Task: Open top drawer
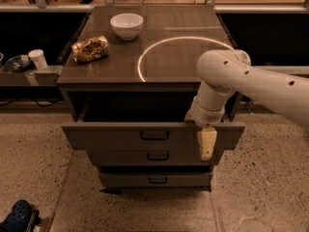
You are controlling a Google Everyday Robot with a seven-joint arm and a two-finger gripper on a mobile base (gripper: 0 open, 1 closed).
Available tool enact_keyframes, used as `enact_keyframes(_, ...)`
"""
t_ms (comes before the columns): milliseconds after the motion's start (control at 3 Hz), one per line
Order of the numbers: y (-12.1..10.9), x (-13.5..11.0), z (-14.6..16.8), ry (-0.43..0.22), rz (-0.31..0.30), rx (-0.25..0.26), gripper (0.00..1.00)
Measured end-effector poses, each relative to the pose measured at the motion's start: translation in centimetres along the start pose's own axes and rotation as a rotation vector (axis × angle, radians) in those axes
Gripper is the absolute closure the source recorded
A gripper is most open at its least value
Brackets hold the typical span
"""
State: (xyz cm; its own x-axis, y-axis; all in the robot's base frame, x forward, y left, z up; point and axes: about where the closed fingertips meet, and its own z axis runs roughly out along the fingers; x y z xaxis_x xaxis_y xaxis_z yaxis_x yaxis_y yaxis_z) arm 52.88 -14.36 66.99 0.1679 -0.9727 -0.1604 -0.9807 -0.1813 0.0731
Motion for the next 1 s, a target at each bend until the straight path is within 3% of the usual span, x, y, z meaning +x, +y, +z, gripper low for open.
enact_keyframes(333, 0.1, -0.2, 0.5, -0.003, -0.006, -0.007, 0.19)
enact_keyframes(1000, 5.9, -1.0, -0.2, 0.029, -0.021, -0.049, 0.18)
